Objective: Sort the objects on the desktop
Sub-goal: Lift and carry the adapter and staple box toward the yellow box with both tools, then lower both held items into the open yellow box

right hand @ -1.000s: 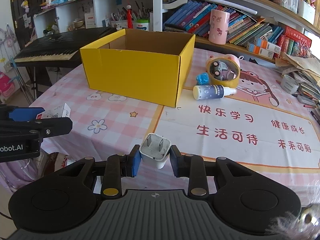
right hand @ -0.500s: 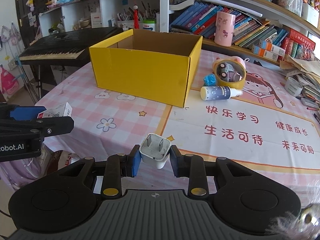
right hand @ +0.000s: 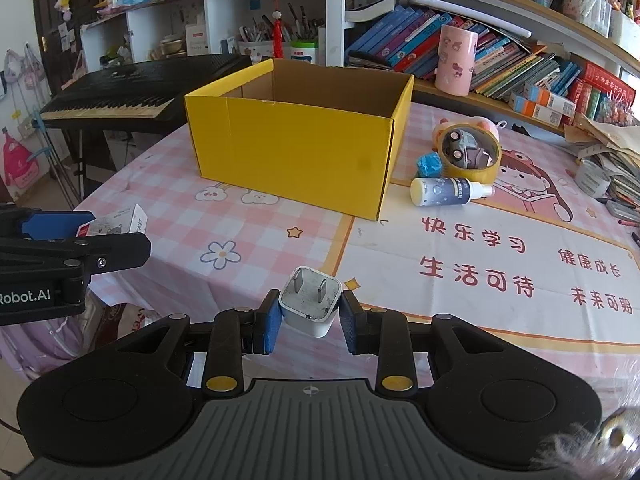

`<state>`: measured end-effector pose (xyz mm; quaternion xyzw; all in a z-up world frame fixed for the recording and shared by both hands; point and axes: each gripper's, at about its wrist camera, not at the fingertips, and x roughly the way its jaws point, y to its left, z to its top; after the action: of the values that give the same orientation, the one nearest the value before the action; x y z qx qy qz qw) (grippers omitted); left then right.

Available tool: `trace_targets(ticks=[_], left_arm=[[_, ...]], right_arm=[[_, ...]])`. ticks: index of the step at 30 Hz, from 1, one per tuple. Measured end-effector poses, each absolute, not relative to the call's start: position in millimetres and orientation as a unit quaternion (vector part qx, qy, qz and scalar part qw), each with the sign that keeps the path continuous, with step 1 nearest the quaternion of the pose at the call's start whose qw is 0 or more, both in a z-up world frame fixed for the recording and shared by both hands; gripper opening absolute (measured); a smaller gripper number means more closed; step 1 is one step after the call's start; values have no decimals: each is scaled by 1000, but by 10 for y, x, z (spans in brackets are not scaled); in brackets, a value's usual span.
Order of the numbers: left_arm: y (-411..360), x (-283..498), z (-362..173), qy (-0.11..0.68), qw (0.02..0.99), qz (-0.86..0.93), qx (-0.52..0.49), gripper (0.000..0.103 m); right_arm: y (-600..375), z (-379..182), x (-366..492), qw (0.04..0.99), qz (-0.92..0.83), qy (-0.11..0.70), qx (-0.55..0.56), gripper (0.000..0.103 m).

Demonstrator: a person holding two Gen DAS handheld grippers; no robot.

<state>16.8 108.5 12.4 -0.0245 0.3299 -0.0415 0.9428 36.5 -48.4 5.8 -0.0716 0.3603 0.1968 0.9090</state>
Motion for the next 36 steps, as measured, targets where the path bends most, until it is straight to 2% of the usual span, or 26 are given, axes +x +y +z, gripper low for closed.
trace_targets(ticks=[23, 36], left_arm=[[1158, 520, 59, 354, 934, -42, -33, 60], [1170, 1038, 444, 302, 952, -41, -27, 60]], right_arm=[[-312, 5, 721, 894, 219, 380, -96, 29], [-347, 320, 1293, 905, 230, 350, -77, 29]])
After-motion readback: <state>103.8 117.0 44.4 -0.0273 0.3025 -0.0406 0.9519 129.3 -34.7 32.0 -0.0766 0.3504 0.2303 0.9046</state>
